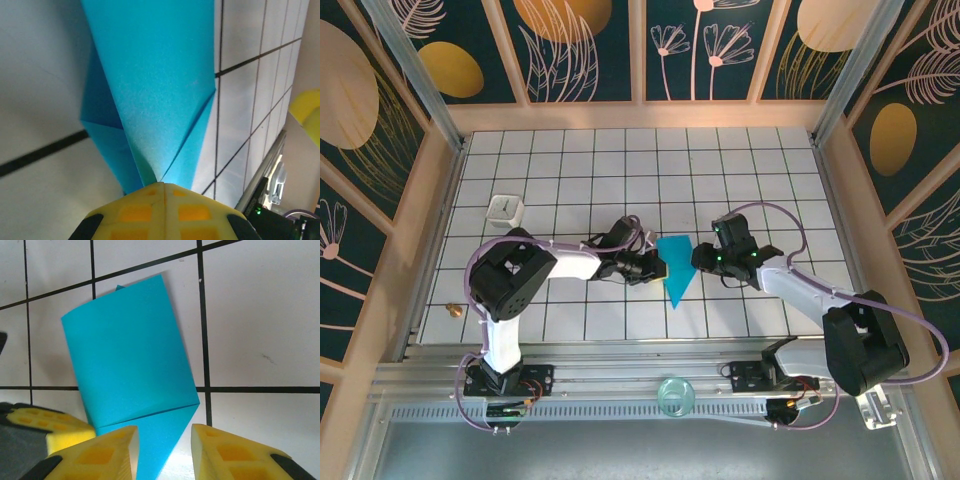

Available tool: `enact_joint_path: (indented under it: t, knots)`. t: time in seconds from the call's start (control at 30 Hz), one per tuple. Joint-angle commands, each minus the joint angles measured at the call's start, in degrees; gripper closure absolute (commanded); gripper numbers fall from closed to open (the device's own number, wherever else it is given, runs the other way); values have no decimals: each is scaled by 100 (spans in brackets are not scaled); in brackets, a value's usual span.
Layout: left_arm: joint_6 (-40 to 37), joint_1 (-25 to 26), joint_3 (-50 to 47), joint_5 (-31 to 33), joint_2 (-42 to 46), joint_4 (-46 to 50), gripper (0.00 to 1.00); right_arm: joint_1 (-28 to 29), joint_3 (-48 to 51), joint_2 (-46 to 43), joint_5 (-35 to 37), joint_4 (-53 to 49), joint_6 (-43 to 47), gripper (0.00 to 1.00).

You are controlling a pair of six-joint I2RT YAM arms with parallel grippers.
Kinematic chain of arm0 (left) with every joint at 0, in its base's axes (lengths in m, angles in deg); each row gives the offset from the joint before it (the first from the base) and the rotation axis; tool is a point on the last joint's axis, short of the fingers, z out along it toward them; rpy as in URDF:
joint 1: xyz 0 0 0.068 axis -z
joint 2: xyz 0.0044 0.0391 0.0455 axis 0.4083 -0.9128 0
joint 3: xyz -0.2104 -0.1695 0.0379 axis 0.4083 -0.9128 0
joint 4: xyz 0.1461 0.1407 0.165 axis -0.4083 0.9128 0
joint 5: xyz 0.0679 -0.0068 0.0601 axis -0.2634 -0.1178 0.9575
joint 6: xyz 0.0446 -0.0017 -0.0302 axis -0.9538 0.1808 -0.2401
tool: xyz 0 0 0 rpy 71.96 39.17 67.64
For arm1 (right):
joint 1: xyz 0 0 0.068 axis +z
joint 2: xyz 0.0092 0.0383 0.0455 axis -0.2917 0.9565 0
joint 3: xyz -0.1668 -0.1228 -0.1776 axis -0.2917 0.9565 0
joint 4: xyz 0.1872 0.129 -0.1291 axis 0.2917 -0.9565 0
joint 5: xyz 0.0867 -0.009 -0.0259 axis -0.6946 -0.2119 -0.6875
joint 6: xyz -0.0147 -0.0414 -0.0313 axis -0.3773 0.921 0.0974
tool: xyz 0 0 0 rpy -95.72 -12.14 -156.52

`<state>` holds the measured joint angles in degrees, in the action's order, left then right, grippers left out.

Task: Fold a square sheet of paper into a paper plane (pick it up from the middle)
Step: Perform the fifth fold on the wing at the bottom-center of the table.

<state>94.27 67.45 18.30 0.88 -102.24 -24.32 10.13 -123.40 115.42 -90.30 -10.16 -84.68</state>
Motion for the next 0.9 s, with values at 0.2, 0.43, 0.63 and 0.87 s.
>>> enact_joint_path:
  t: [0.2,0.43,0.63,0.87]
  knots:
    - [-890,-217,120,-339,-315,623,99,-15,45,79,-172,49,129,65]
    - [-2158,-281,705,-407,-661,1581,100,-191,88,93,-642,156,120,64]
    - [-3151,-329,1478,-281,-1116,2476,100,-833,307,245,-1358,361,258,62]
    - [-3701,-346,2050,-89,-1422,3144,100,-1110,520,706,-2117,929,393,60]
